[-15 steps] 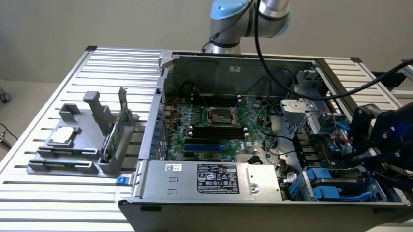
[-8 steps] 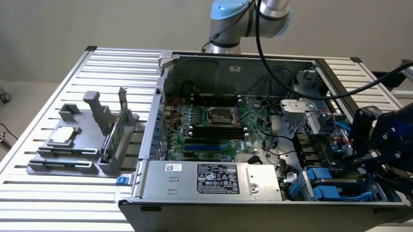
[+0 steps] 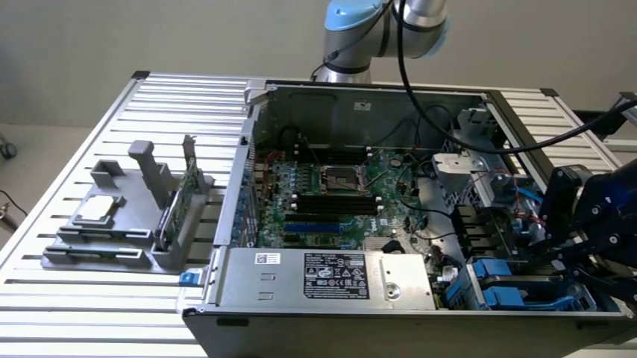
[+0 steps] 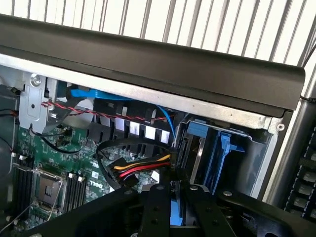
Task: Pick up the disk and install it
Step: 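Insert the first disk wire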
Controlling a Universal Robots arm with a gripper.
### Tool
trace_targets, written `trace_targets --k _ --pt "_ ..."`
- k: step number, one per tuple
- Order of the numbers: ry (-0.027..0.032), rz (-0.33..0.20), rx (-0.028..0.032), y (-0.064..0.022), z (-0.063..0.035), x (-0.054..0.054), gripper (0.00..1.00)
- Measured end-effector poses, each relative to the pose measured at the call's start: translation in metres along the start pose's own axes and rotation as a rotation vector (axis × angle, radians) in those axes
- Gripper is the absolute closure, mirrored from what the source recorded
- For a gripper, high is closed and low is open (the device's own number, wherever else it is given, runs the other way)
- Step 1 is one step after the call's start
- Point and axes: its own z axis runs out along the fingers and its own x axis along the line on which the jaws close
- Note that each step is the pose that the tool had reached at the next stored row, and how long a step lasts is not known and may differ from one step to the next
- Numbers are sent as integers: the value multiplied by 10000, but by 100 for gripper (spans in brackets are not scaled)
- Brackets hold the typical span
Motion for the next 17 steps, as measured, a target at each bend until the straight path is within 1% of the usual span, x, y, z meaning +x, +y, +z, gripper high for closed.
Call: trace_targets --k 4,6,8,9,13,15,17 --pt "-34 376 -11 2 -15 1 83" --pt "-75 560 -17 4 -20 1 83" --pt "-132 740 -41 7 -21 0 83" --pt "-145 804 -54 9 -21 -1 83" --pt "-148 838 -61 11 -20 -1 83" --pt "-168 840 -59 11 -19 0 83" --pt "-219 845 -51 10 -18 -1 83"
